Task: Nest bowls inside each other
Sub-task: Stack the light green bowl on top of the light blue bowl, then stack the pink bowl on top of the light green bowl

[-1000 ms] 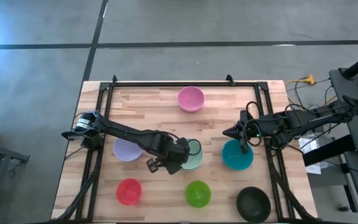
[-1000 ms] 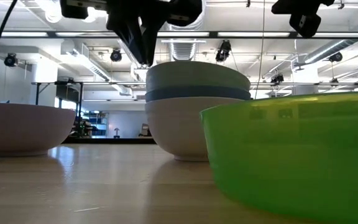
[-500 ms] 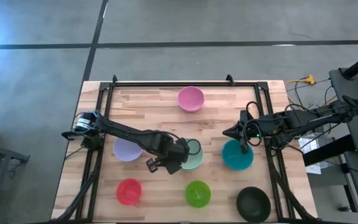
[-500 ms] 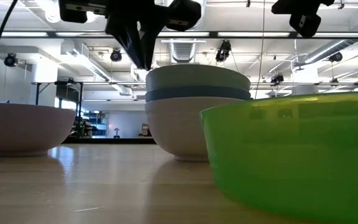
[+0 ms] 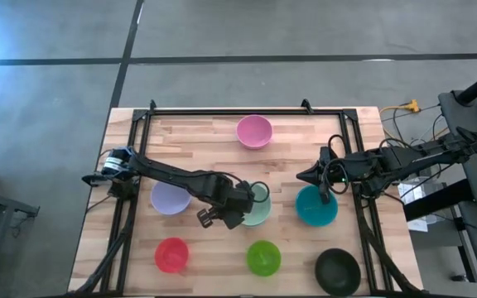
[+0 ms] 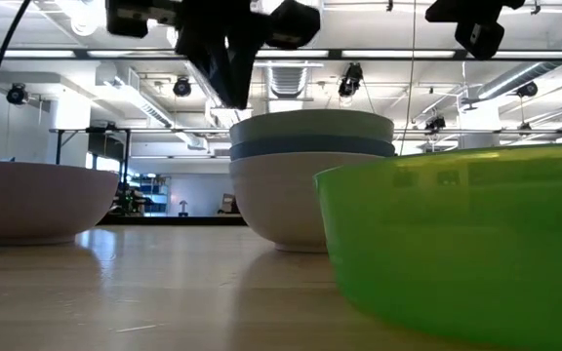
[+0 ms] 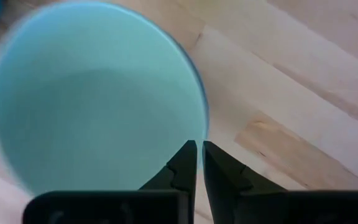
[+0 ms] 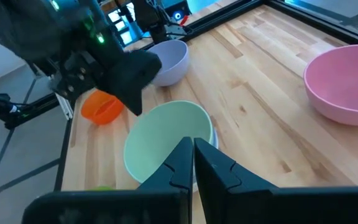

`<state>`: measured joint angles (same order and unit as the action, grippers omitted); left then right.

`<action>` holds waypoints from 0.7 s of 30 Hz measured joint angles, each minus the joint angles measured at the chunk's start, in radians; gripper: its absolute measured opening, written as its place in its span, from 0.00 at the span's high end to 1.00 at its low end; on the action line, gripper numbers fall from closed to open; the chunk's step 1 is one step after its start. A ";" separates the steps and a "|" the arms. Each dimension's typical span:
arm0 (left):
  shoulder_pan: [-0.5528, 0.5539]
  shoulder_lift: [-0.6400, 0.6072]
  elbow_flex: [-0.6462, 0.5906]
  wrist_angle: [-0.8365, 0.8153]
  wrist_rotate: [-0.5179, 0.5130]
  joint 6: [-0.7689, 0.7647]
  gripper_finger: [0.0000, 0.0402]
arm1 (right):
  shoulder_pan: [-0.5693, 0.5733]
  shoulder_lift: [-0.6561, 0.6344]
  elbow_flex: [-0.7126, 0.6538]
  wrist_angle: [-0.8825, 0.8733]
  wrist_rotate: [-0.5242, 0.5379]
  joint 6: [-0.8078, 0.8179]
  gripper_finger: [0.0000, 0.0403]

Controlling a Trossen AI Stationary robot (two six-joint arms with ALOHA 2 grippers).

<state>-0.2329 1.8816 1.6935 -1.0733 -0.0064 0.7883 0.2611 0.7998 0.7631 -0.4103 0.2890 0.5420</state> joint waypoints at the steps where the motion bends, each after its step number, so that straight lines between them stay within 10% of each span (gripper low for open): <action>1: 0.000 -0.008 0.006 0.001 0.000 0.000 0.97 | 0.000 0.000 0.000 0.000 0.000 0.004 0.98; 13: 0.085 -0.097 -0.001 0.024 0.000 -0.430 0.97 | 0.000 0.015 0.000 0.048 0.000 0.066 0.98; 21: 0.129 -0.287 -0.160 0.255 0.036 -0.705 0.97 | -0.048 0.132 0.000 0.406 -0.023 0.015 0.98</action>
<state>-0.1040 1.5947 1.5337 -0.8183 0.0296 0.0830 0.2131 0.9316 0.7631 -0.0047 0.2657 0.5568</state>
